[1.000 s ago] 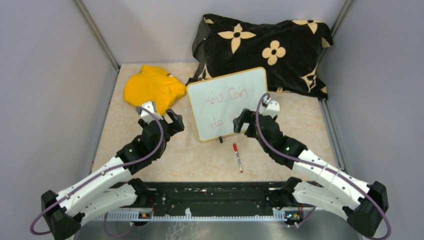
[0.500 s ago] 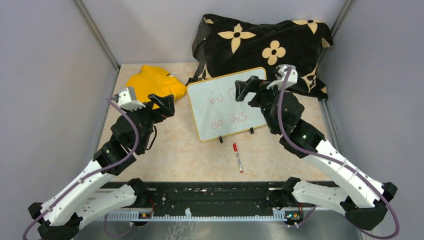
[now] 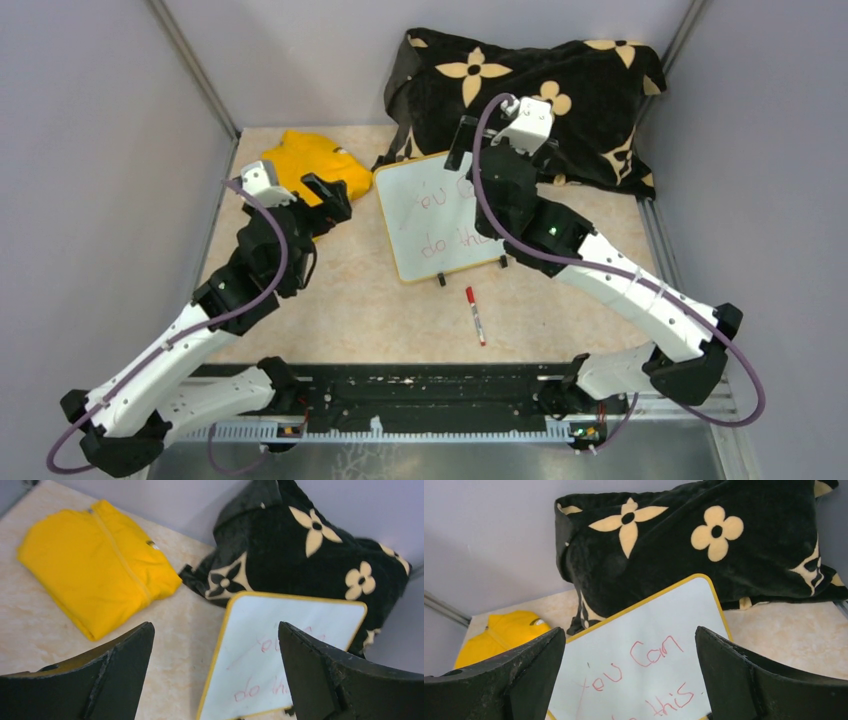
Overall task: Write a sentence on the whiteboard
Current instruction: Reset both arms
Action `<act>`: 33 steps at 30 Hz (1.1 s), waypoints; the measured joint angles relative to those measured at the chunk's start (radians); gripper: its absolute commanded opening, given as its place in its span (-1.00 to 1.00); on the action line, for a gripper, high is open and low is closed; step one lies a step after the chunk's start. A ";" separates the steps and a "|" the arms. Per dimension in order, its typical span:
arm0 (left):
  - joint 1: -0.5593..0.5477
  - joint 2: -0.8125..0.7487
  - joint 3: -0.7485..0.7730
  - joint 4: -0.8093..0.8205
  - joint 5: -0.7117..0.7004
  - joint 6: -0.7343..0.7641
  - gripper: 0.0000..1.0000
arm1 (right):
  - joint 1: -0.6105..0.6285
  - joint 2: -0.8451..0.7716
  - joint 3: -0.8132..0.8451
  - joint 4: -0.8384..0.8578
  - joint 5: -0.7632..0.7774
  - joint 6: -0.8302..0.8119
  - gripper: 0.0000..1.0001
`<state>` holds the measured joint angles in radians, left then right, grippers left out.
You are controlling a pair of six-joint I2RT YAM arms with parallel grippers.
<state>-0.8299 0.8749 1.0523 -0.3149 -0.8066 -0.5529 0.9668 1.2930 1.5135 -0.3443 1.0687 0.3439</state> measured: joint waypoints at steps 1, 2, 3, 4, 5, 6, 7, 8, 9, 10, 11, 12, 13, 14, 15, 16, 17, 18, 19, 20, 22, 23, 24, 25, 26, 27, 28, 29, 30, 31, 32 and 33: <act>0.000 -0.011 0.000 0.002 -0.028 0.013 0.97 | 0.001 -0.002 0.000 0.010 0.003 0.001 0.97; 0.000 -0.026 0.000 0.006 -0.064 0.025 0.97 | 0.005 -0.006 0.000 0.029 0.005 0.000 0.97; -0.002 -0.045 -0.002 0.013 -0.101 0.027 0.98 | 0.008 -0.010 0.000 0.048 0.005 -0.004 0.97; -0.002 -0.072 -0.010 0.037 -0.144 0.023 0.97 | 0.016 -0.016 0.000 0.078 0.007 -0.019 0.97; -0.002 -0.109 -0.026 0.074 -0.179 0.022 0.97 | 0.027 -0.022 0.000 0.118 0.008 -0.042 0.97; -0.002 -0.161 -0.064 0.146 -0.210 0.028 0.98 | 0.042 -0.027 0.003 0.157 0.010 -0.073 0.97; -0.002 -0.224 -0.119 0.245 -0.233 0.051 0.97 | 0.063 -0.030 0.010 0.200 0.015 -0.119 0.97; -0.002 -0.271 -0.166 0.328 -0.245 0.082 0.97 | 0.084 -0.031 0.023 0.245 0.017 -0.167 0.97; -0.002 -0.326 -0.221 0.440 -0.248 0.119 0.97 | 0.113 -0.031 0.041 0.299 0.022 -0.228 0.97; -0.002 -0.356 -0.252 0.528 -0.249 0.158 0.97 | 0.143 -0.031 0.060 0.349 0.027 -0.289 0.97; -0.002 -0.359 -0.256 0.576 -0.246 0.181 0.97 | 0.166 -0.030 0.075 0.392 0.031 -0.341 0.97; -0.002 -0.335 -0.228 0.591 -0.238 0.200 0.97 | 0.198 -0.027 0.098 0.462 0.040 -0.420 0.97; -0.002 -0.291 -0.179 0.584 -0.225 0.212 0.97 | 0.220 -0.024 0.112 0.521 0.047 -0.485 0.97; -0.002 -0.223 -0.093 0.552 -0.204 0.223 0.97 | 0.241 -0.021 0.121 0.585 0.056 -0.550 0.97; -0.002 -0.152 -0.005 0.522 -0.177 0.235 0.97 | 0.264 -0.015 0.129 0.651 0.063 -0.618 0.97; -0.002 -0.075 0.097 0.480 -0.140 0.246 0.97 | 0.290 -0.006 0.137 0.732 0.072 -0.701 0.97; -0.002 -0.005 0.192 0.434 -0.096 0.265 0.97 | 0.306 0.003 0.139 0.786 0.074 -0.759 0.97; -0.002 0.040 0.254 0.399 -0.058 0.282 0.97 | 0.321 0.014 0.139 0.844 0.079 -0.825 0.97; -0.002 0.090 0.317 0.352 -0.006 0.309 0.97 | 0.334 0.030 0.135 0.919 0.082 -0.910 0.97; -0.002 0.133 0.363 0.309 0.056 0.343 0.97 | 0.345 0.055 0.119 1.041 0.078 -1.050 0.97; -0.002 0.171 0.383 0.269 0.162 0.399 0.97 | 0.351 0.071 0.088 1.131 0.071 -1.158 0.97; -0.002 0.179 0.373 0.259 0.207 0.424 0.97 | 0.354 0.077 0.063 1.179 0.071 -1.218 0.97; -0.002 0.180 0.352 0.262 0.248 0.443 0.97 | 0.356 0.087 0.039 1.225 0.072 -1.276 0.97; -0.002 0.177 0.322 0.262 0.281 0.459 0.97 | 0.357 0.097 0.021 1.254 0.073 -1.316 0.97; -0.002 0.176 0.304 0.260 0.301 0.467 0.97 | 0.358 0.103 0.007 1.265 0.075 -1.337 0.97; -0.002 0.178 0.295 0.256 0.318 0.476 0.97 | 0.359 0.103 -0.005 1.266 0.075 -1.345 0.97; -0.002 0.184 0.295 0.251 0.336 0.489 0.98 | 0.359 0.101 -0.018 1.260 0.076 -1.342 0.97; -0.002 0.190 0.303 0.246 0.352 0.503 0.97 | 0.359 0.095 -0.026 1.243 0.076 -1.327 0.97; -0.002 0.198 0.314 0.245 0.367 0.515 0.97 | 0.359 0.080 -0.030 1.184 0.068 -1.293 0.97; -0.002 0.207 0.331 0.245 0.385 0.529 0.97 | 0.356 0.060 -0.031 1.099 0.050 -1.229 0.97; -0.002 0.214 0.349 0.249 0.403 0.547 0.97 | 0.344 0.028 -0.031 0.980 0.011 -1.138 0.97; -0.002 0.217 0.359 0.257 0.415 0.555 0.97 | 0.335 0.003 -0.031 0.903 -0.018 -1.069 0.97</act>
<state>-0.8318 1.0920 1.4113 -0.0582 -0.3912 0.0025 1.3022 1.2964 1.4830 0.5591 1.0504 -0.7254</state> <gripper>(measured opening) 0.987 0.985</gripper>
